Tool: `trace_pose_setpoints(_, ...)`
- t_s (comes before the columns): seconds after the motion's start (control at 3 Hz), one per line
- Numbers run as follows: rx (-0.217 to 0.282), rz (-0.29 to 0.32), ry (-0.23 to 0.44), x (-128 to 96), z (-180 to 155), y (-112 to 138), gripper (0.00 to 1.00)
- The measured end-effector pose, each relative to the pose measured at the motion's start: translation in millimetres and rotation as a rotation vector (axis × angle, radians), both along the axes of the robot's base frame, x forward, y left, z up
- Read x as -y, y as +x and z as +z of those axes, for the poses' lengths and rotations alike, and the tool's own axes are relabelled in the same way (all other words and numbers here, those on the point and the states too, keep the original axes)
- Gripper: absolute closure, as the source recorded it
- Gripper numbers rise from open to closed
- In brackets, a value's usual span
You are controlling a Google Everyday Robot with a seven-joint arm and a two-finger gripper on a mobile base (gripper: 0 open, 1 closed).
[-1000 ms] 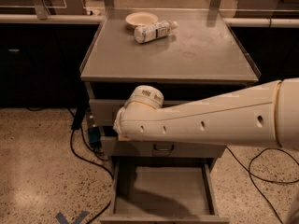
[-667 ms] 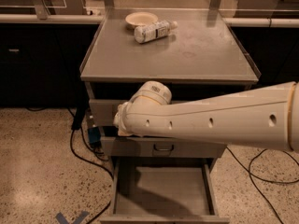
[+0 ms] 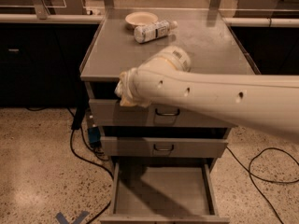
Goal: Pick 7up can from bottom drawer and place on counter
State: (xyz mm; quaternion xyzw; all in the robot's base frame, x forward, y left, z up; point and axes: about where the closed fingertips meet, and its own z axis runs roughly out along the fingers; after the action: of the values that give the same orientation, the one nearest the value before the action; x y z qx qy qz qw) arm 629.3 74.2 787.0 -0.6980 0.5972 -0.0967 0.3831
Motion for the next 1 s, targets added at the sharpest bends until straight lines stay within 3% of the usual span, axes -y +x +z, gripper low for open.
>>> trace_pose_setpoints(0.67,0.151,-0.009,-0.147,4.7,131.1,46.2,1.0)
trace_pose_setpoints(1.0,0.133,-0.056,-0.291,25.1,136.5,101.9,1.0)
